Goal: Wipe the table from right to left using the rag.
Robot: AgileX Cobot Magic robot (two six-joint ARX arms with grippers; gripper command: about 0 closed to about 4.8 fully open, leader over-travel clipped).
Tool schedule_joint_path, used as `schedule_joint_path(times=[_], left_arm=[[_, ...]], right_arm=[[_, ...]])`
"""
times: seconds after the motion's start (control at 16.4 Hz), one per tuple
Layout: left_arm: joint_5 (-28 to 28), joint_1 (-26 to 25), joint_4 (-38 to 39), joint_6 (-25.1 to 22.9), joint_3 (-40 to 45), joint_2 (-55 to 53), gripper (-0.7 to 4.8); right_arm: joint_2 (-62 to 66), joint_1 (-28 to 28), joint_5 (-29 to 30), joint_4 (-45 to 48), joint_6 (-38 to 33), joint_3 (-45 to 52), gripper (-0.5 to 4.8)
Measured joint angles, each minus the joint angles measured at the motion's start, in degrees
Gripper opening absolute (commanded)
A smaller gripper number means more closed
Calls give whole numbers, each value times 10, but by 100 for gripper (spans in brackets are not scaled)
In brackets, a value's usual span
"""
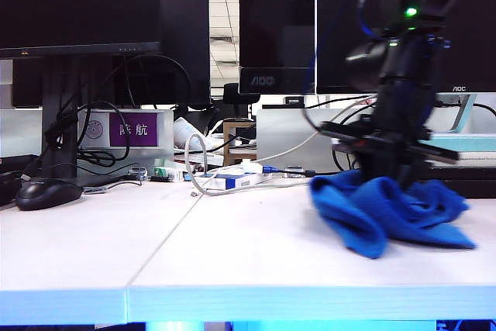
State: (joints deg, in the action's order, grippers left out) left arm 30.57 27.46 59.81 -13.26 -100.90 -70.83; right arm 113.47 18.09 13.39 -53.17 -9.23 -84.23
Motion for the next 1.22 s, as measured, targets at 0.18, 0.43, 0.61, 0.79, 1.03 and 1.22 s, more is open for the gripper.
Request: schedule_joint_path(times=[0.18,0.43,0.61,0.79,1.03,1.22], left_arm=[[0,0,0,0,0,0,-5],[0,0,0,0,0,0,-5],[-1,0,3,0,0,0,-5],[-93,0,44,15,0,1,-5],[-144,0,70,26,0,17,-5],[-152,0,71,26,-1,32,-5]], right_arm=[[0,31,4,22,-34,2,-6],[2,56,12,43,-77,2,-6],[3,79,14,60,-113,2,-6],[6,103,29,91,-147,3,-6],[12,155,31,141,-189,5,-6],[31,184,35,169,-232,-4,-6]])
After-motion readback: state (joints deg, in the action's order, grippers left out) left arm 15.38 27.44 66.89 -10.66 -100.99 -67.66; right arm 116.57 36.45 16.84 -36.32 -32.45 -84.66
